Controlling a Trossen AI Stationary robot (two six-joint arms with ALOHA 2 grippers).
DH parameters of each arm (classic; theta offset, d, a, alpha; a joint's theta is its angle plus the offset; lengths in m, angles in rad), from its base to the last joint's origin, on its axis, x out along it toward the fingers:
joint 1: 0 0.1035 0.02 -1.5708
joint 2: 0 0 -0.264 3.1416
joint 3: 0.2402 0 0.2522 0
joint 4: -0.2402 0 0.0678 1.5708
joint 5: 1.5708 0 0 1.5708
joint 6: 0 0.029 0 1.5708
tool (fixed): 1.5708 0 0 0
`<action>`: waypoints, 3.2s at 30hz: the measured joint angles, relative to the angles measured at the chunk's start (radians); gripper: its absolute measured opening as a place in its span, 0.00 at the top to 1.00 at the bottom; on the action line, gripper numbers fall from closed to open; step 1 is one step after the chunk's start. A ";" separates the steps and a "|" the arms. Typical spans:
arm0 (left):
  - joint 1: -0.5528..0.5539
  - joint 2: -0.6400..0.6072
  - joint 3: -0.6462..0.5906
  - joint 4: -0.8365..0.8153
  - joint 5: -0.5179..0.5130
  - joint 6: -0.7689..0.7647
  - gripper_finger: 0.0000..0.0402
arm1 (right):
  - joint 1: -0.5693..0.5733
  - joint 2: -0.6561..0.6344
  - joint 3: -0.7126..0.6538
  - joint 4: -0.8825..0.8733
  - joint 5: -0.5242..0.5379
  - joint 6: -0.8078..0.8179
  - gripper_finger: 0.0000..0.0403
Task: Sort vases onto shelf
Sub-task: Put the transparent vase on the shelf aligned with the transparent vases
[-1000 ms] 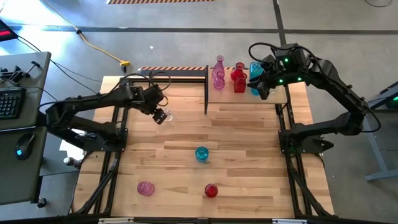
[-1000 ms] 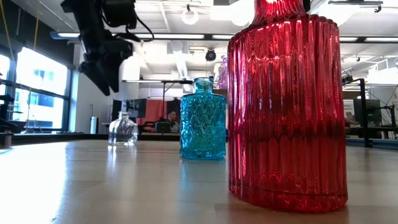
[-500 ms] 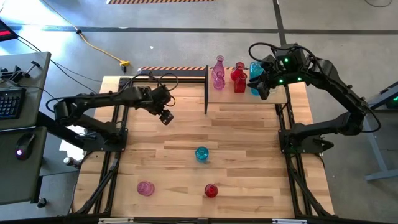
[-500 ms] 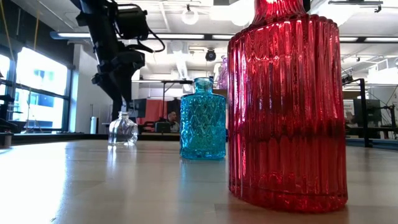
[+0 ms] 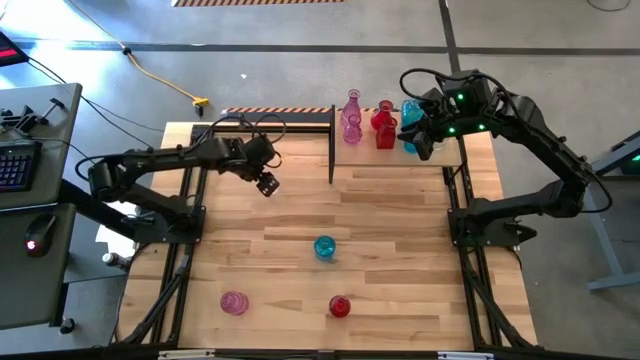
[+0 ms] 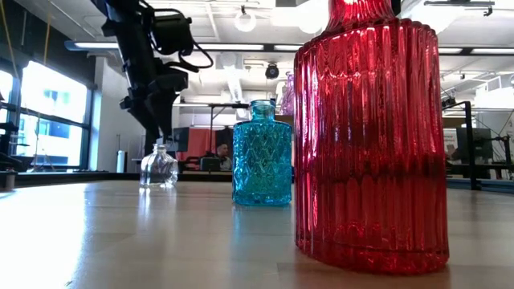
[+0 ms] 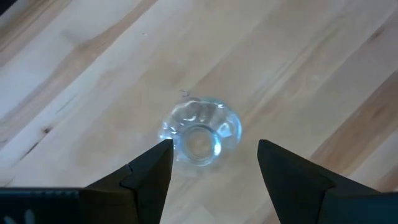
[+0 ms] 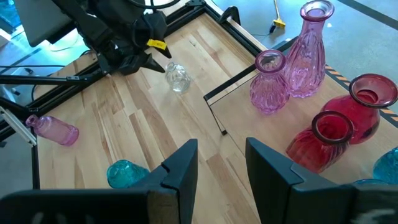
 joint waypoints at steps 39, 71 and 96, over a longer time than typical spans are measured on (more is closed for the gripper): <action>0.063 0.074 0.001 -0.004 0.074 0.035 0.70 | 0.000 0.000 0.000 0.000 0.000 0.000 0.72; 0.061 -0.062 0.016 -0.106 0.152 0.245 0.75 | 0.000 0.000 0.000 0.000 0.000 0.000 0.72; 0.062 -0.273 0.086 -0.163 0.193 0.208 0.75 | 0.000 0.000 0.000 0.000 0.000 0.000 0.72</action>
